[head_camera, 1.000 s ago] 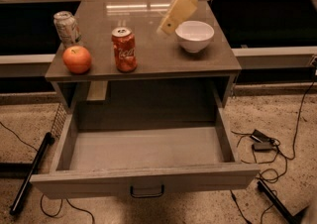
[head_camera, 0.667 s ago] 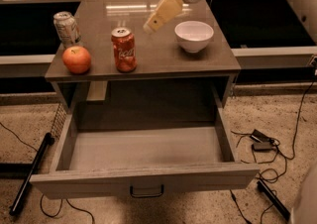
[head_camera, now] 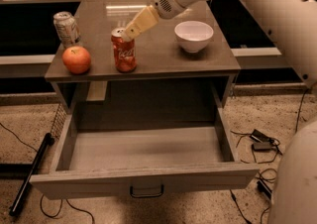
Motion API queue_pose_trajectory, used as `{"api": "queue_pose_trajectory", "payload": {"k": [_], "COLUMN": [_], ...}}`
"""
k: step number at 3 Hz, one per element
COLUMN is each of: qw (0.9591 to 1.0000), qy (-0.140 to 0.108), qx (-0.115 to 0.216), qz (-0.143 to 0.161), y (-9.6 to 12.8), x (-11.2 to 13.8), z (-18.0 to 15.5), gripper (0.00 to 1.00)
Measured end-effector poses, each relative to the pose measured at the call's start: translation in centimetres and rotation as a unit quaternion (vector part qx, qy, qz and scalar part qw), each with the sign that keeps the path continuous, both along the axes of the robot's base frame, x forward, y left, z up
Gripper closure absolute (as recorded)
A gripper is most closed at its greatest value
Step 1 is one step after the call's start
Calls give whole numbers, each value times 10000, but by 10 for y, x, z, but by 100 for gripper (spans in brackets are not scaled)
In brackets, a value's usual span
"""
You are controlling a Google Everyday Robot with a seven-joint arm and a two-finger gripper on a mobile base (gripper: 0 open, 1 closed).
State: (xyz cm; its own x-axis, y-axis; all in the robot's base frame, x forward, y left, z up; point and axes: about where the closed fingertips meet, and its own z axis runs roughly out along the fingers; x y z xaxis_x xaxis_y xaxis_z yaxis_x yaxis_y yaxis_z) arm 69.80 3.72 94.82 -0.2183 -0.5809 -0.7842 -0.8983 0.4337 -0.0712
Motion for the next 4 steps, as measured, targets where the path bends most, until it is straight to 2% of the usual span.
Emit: {"api": "queue_pose_trajectory", "payload": {"k": [2,4], "qw": [9994,9990], "qy": [114,318], "qx": [7,-95], "qz": [322,307], "y": [36,42], "x": [-8,-5], "z": [-18,-39], "gripper": [0,37]}}
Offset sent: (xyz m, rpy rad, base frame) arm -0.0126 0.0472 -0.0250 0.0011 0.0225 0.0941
